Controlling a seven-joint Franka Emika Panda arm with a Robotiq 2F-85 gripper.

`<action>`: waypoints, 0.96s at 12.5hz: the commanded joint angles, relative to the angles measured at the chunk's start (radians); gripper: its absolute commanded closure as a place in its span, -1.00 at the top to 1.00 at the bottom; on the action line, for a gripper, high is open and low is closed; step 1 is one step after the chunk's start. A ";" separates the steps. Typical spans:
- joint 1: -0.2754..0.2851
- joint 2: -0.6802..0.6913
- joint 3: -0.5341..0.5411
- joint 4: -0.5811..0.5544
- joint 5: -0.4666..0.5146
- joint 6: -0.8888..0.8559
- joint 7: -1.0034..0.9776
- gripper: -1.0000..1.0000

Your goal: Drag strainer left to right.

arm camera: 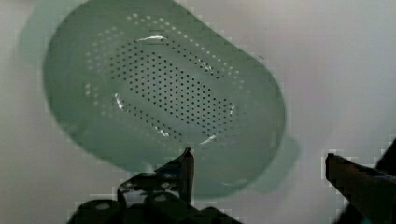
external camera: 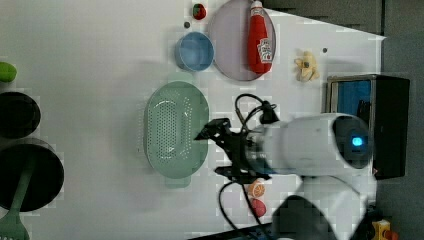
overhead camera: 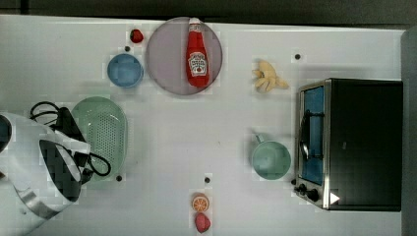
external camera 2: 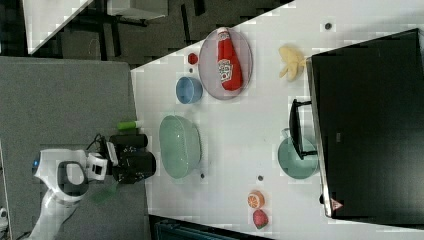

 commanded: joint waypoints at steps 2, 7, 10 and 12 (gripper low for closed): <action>-0.005 0.122 -0.009 0.001 -0.128 0.140 0.495 1.00; 0.007 0.303 -0.026 0.001 -0.268 0.326 0.564 1.00; 0.011 0.351 -0.064 0.000 -0.286 0.354 0.564 1.00; 0.016 0.366 -0.100 -0.002 -0.309 0.356 0.564 1.00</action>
